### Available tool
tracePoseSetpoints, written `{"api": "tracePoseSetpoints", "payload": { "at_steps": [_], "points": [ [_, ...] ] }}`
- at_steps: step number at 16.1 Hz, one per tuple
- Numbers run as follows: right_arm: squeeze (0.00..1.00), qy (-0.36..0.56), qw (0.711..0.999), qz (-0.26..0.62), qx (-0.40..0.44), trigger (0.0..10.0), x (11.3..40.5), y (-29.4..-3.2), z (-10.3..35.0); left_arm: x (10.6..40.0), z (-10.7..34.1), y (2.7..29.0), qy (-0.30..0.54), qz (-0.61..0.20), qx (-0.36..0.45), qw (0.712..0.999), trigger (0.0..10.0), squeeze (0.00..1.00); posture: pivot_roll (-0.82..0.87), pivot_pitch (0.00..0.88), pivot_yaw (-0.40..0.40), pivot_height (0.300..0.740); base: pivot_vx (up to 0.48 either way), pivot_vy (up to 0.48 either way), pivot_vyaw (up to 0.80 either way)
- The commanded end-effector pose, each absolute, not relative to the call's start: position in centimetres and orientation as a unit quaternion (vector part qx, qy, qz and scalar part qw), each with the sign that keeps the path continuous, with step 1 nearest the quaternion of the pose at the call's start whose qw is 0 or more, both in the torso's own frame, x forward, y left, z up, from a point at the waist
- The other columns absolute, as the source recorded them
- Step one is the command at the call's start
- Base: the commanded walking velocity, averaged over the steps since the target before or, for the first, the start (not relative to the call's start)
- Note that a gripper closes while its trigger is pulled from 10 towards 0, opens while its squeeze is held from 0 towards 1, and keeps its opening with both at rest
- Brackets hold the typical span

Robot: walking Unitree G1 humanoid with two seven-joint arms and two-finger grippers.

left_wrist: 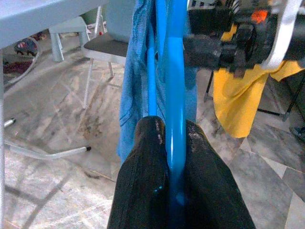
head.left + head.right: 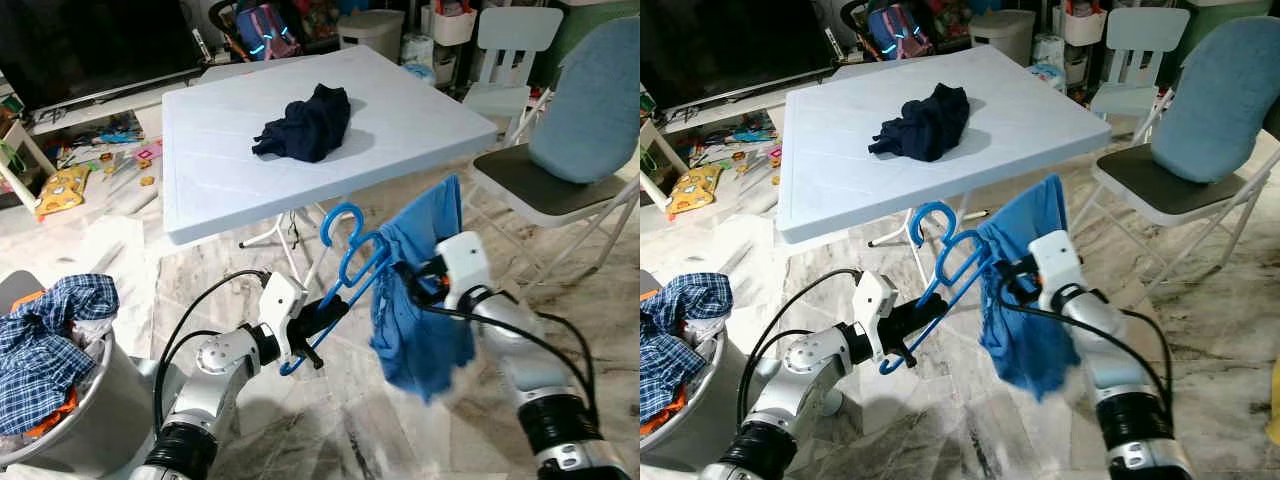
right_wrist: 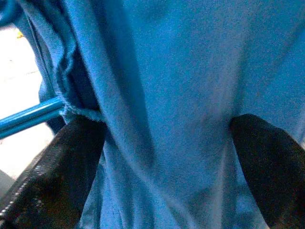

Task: Hang hanger

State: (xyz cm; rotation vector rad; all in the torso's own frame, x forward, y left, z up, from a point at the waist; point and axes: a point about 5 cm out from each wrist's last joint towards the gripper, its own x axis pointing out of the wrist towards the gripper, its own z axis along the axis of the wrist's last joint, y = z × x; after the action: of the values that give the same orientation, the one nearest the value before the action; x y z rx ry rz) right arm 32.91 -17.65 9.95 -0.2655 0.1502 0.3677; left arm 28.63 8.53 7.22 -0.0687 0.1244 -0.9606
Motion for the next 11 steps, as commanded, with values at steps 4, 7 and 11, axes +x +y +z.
{"api": "tracePoseSetpoints", "payload": {
  "at_steps": [4,7,11],
  "points": [
    [0.0,0.061,0.977,0.145,-0.143,0.0,33.8,-18.1,10.9,28.7,8.2,8.7,0.044,-0.465,-0.034,0.883,0.0,0.0,-0.23,0.0,0.127,0.74,0.0,0.0,0.0],
    [0.0,0.064,0.978,0.13,-0.149,0.0,33.9,-19.4,11.0,28.7,8.1,8.7,0.044,-0.464,-0.03,0.884,0.0,0.0,-0.23,0.0,0.124,0.74,0.0,0.0,0.0],
    [0.0,0.068,0.978,0.122,-0.153,0.0,34.0,-20.4,11.3,28.9,8.1,9.0,0.045,-0.458,-0.025,0.887,0.0,0.0,-0.24,0.0,0.126,0.74,0.0,0.0,0.0]
  ]
}}
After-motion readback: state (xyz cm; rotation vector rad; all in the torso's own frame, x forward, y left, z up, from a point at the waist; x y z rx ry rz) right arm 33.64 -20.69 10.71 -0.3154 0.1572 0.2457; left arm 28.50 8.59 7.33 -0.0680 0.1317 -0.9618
